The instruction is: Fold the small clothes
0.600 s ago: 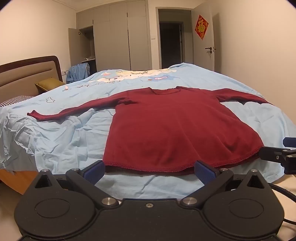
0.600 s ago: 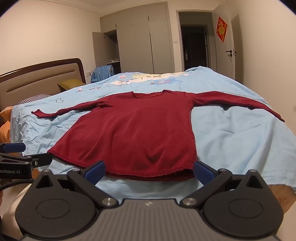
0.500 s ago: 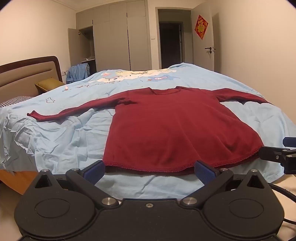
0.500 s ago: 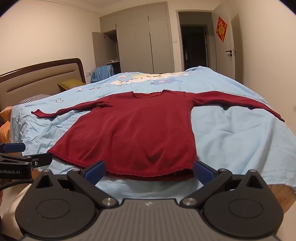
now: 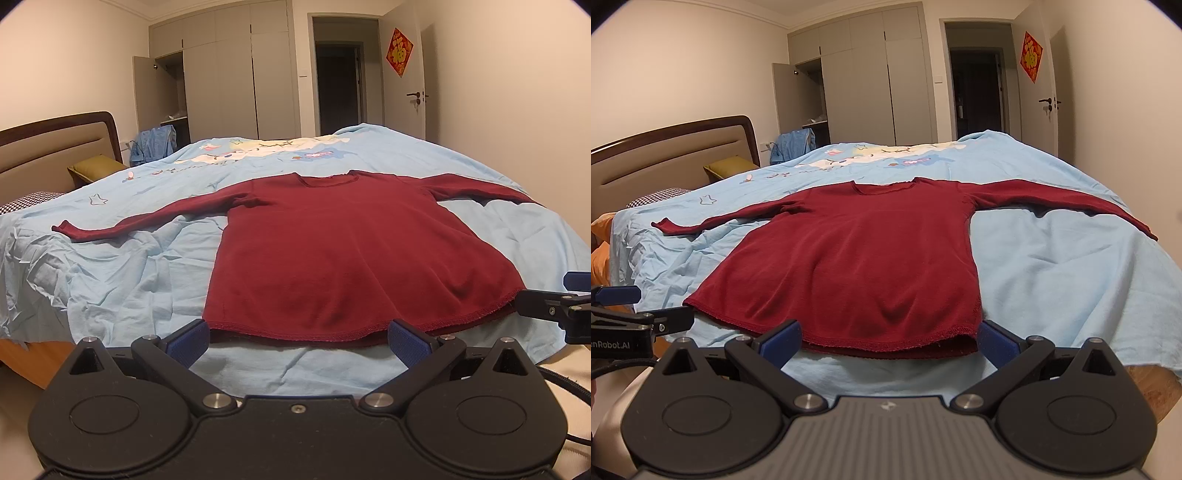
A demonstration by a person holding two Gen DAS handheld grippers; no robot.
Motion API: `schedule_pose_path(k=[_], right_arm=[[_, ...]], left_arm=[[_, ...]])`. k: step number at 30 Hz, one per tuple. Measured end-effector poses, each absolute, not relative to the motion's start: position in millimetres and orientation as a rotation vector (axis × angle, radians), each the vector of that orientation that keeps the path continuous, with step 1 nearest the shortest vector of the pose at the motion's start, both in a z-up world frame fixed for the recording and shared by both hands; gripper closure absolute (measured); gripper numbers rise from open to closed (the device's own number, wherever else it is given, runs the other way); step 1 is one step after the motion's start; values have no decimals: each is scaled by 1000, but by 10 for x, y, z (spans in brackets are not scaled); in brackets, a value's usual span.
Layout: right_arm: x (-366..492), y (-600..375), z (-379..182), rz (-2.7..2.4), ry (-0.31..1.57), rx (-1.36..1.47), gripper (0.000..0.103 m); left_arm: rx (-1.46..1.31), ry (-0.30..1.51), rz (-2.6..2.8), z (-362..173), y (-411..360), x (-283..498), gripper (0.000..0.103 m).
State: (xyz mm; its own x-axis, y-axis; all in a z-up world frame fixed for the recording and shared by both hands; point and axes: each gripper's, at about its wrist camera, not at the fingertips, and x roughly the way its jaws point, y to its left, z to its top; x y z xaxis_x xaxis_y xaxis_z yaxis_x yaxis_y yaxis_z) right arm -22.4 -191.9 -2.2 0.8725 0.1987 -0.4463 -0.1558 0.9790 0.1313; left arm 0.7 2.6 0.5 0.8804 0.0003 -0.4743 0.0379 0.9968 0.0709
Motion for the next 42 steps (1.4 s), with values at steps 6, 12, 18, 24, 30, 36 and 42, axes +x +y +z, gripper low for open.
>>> schedule_pose_path(k=[6,12,18,24,30,36,42], right_arm=[[-221,-1924,-25,185,477,93,0],[-218,-1928,-27,185,477,93,0],[-215,-1930,-28,185,478,94,0],[-215,-1931,-31,185,478,94,0],[-215,-1932,-31,184,480,95,0],[-215,-1933,-31,184,480,95,0],[-212,-1936,-34,184,481,95,0]], left_arm=[[80,494,-19,-2,14,20,1],[81,495,-19,-5,16,21,0],[82,497,-19,-18,4,27,1],[83,497,-19,-20,4,28,1],[83,499,-20,-20,4,31,1],[83,500,-19,-20,3,32,1],[83,501,-19,-21,3,34,1]])
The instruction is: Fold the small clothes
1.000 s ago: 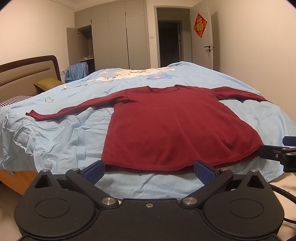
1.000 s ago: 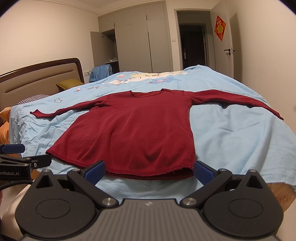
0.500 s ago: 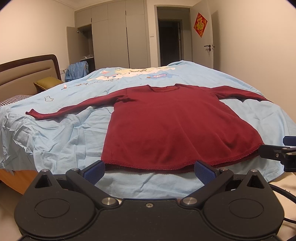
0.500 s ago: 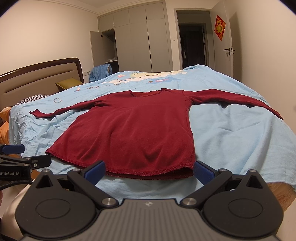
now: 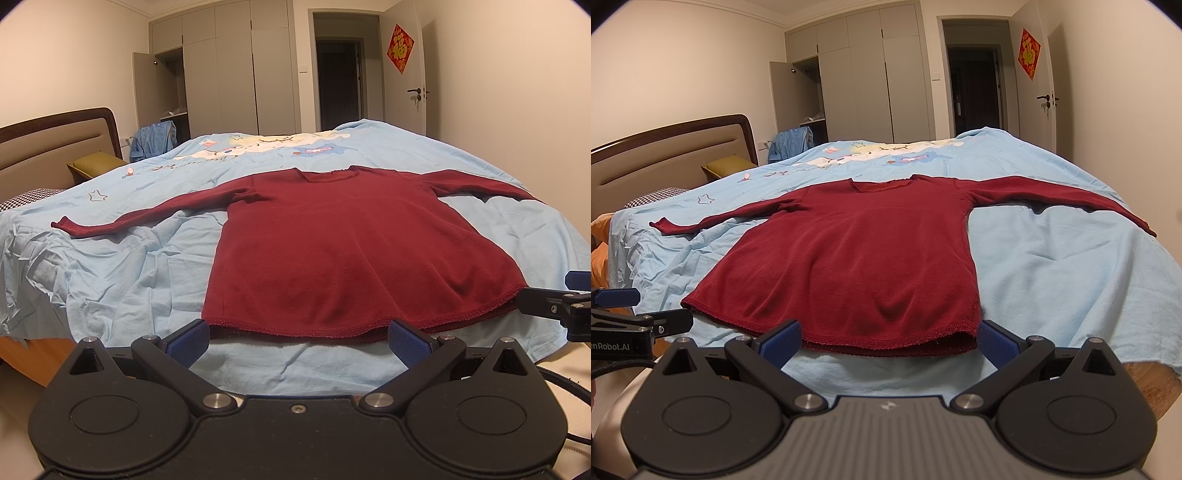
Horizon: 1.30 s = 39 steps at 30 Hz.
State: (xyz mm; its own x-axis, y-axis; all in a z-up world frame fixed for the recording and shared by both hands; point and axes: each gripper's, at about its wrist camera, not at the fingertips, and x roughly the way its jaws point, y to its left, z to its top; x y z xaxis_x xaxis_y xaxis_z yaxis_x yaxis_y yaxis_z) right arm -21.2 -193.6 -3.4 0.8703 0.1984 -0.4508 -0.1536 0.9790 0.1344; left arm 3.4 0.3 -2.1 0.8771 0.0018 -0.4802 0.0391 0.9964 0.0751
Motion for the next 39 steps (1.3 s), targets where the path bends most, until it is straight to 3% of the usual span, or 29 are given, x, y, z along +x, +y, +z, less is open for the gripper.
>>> schedule_pose_path(k=[39], right_arm=[[-188,-1952,-32,177,499,97,0]], left_arm=[[77,527,-14,-142,32,34,1]])
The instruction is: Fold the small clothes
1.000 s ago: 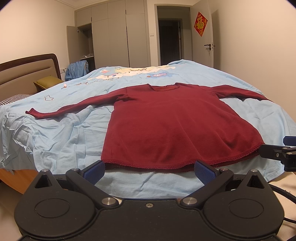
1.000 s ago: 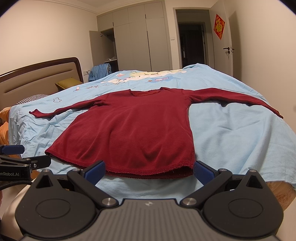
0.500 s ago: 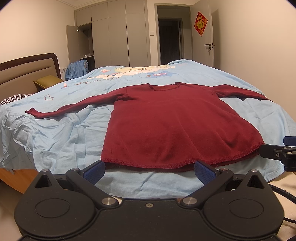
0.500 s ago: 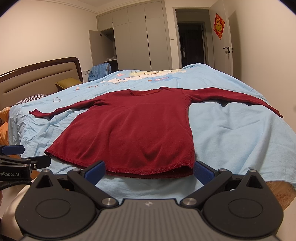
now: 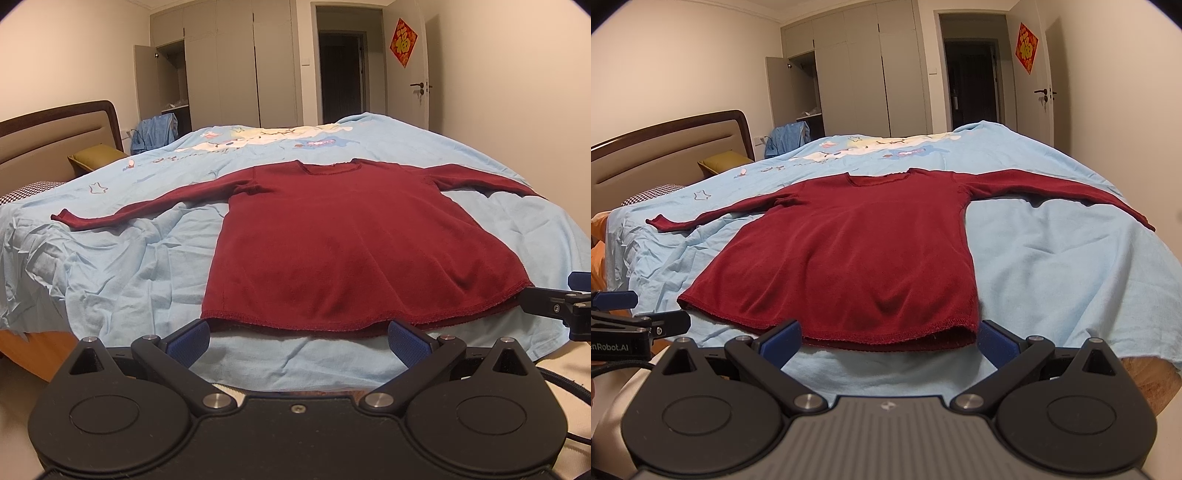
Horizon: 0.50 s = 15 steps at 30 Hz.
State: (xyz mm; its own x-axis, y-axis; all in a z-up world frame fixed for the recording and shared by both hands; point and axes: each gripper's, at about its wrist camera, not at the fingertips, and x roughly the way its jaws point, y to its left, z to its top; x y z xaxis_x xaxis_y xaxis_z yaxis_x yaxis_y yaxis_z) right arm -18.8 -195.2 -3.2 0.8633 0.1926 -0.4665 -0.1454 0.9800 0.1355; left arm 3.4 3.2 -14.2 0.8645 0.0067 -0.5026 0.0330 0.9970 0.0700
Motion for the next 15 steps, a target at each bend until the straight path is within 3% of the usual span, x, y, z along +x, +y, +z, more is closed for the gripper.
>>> schedule_pose_path(k=[15], right_arm=[[-41,-2003,-4,222,586,101,0]], left_arm=[[16,598,50,-23,214,331,1]])
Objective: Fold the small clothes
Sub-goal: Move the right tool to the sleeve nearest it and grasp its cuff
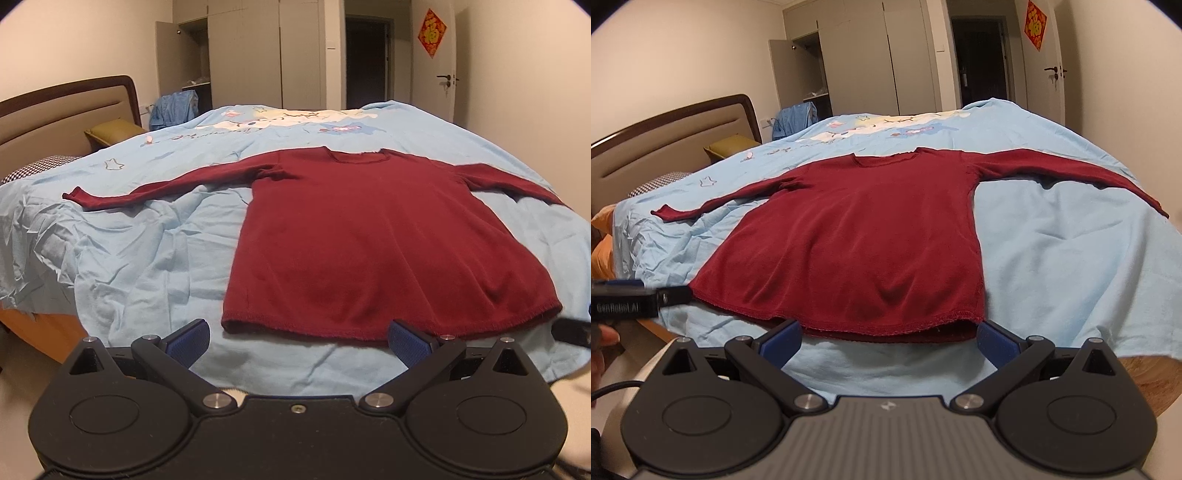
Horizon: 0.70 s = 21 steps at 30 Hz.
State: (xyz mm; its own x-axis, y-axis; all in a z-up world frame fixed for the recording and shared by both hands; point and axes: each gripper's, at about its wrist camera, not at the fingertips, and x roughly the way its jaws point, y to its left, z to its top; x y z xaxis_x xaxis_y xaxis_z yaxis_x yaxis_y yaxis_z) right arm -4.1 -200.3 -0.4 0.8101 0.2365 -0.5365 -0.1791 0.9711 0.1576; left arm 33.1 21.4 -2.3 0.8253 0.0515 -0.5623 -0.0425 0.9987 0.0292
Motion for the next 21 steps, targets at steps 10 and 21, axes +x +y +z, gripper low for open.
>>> schedule_pose_path(k=[10,21], right_arm=[[226,-1996,6,202,624,47,0],[793,-2013,50,184,666,38,0]], left_arm=[[36,576,21,235,160,782,1],[18,608,10,218,142,1361,1]])
